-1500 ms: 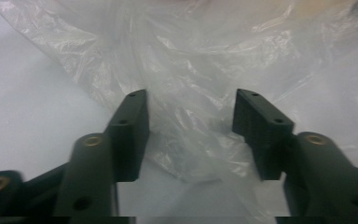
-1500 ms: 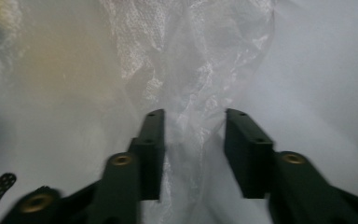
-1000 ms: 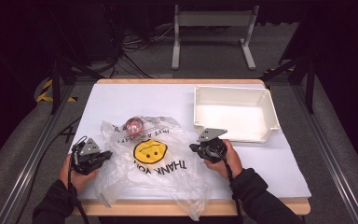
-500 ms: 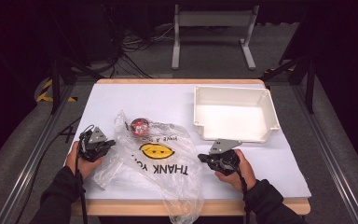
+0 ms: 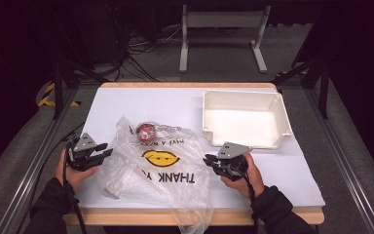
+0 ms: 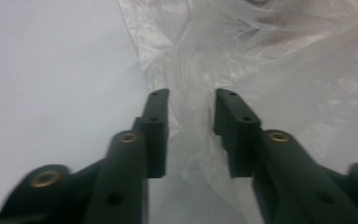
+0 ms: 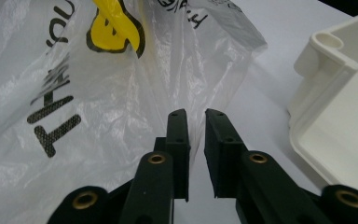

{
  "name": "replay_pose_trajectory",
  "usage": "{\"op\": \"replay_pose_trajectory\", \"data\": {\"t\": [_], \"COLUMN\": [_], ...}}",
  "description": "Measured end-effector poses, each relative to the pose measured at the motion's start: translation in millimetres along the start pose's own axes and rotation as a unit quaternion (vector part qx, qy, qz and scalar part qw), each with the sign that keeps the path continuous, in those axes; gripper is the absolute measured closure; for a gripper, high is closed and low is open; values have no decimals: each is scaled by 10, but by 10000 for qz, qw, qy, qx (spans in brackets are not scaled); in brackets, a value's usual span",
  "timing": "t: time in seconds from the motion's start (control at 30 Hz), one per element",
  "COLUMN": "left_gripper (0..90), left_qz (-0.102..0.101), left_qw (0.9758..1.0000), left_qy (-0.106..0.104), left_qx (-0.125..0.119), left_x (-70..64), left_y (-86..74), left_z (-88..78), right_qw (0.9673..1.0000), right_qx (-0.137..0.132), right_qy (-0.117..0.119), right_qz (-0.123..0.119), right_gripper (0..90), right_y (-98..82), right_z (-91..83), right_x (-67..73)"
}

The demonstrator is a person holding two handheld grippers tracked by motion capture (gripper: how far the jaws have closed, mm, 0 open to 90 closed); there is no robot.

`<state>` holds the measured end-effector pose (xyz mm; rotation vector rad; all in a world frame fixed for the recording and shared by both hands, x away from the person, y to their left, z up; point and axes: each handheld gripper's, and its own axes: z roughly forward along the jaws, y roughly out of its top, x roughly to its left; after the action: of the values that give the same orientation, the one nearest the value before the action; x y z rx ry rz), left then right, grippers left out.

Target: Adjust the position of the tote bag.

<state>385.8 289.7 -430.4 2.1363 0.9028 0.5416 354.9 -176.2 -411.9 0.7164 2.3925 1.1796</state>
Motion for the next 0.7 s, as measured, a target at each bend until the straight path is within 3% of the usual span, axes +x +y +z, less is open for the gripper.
{"op": "replay_pose_trajectory", "data": {"t": [0.1, 0.17, 0.23, 0.27, 0.33, 0.43, 0.47, 0.53, 0.6, 0.7], "left_gripper": [550, 406, 354, 318, 342, 353, 348, 347, 331, 343], "left_qz": [-13, -72, -145, -246, -413, -390, -338, -311, -366, -433], "left_qw": [9998, 9996, 9989, 9983, 9974, 9978, 9978, 9980, 9982, 9972], "left_qy": [34, 162, 220, 189, -59, -178, -434, -515, -484, -588], "left_qx": [-181, -236, -386, -484, -589, -507, -356, -174, 2, 140], "left_x": [-30, -48, -40, -32, -15, -39, -82, -118, -142, -137], "left_y": [-6, -11, -41, -66, -107, -120, -105, -79, -44, -18], "left_z": [-128, -220, -316, -363, -388, -310, -149, -14, 108, 231], "right_qw": [10000, 10000, 10000, 10000, 9999, 9998, 9998, 9994, 9992, 9988], "right_qx": [-49, -46, -42, -29, -13, 91, 134, 308, 378, 423], "right_qy": [-45, -50, -19, -32, -62, -186, -129, -161, 49, 137], "right_qz": [-17, 9, -23, -42, -86, -82, -63, -40, 121, 196], "right_gripper": [679, 622, 554, 530, 472, 425, 412, 410, 399, 406], "right_y": [34, 61, 91, 105, 134, 151, 145, 128, 104, 105], "right_z": [34, 80, 139, 164, 231, 352, 406, 485, 562, 656], "right_x": [23, 30, 51, 57, 60, 28, 5, -17, -45, -51]}}
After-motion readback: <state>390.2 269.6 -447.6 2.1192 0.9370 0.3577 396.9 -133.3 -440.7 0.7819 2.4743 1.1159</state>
